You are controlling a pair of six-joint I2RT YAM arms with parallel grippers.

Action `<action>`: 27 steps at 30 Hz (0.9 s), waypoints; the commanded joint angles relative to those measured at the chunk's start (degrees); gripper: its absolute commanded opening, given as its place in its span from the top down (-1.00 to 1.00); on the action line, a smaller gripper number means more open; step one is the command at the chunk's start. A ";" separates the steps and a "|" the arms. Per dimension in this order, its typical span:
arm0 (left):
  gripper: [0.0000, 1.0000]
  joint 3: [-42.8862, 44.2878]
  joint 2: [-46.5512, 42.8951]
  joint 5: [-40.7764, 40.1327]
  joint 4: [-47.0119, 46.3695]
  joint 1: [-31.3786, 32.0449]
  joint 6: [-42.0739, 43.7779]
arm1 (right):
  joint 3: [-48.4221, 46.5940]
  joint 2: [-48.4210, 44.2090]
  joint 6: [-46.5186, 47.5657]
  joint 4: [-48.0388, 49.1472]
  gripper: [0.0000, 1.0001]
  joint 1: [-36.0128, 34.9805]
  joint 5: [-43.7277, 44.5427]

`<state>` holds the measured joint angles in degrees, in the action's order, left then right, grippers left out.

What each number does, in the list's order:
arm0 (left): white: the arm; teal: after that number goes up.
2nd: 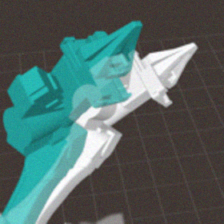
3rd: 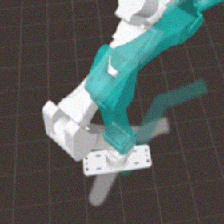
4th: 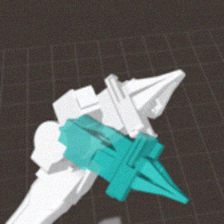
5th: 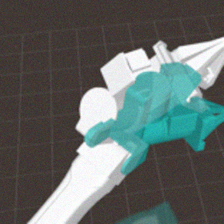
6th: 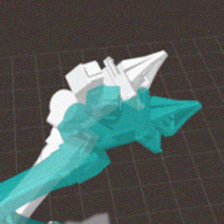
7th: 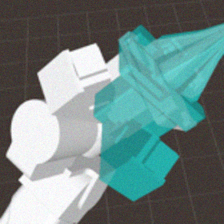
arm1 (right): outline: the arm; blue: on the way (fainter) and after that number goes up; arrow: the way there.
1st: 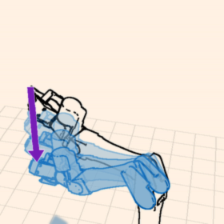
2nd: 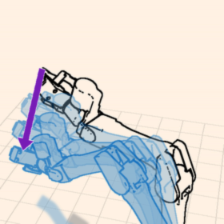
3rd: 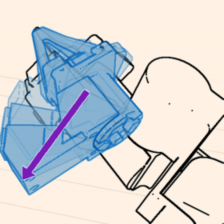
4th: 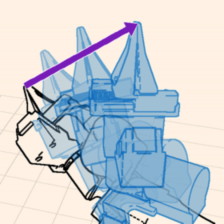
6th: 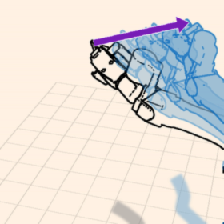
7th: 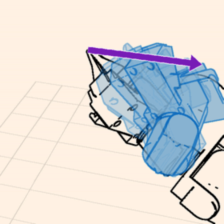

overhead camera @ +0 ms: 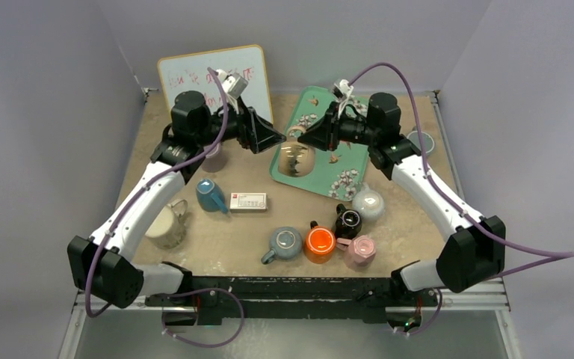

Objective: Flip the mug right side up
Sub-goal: Turn over the cup at the corner of the board.

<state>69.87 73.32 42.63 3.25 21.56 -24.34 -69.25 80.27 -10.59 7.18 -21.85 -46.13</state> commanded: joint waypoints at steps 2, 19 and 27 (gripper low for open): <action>-0.44 4.79 3.10 5.95 -4.64 0.23 0.69 | 0.05 -2.51 -10.31 16.59 1.00 -0.21 -7.95; 0.10 2.70 7.66 14.36 -15.49 0.21 -5.03 | 1.88 -2.88 -15.77 23.37 1.00 -0.21 -10.57; 0.13 1.75 7.76 16.50 -14.59 0.24 -4.98 | 2.81 -2.09 -18.80 27.23 1.00 -0.21 -9.51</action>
<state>71.94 81.45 56.73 -9.39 21.56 -29.08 -65.54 80.27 -25.93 25.67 -21.85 -55.20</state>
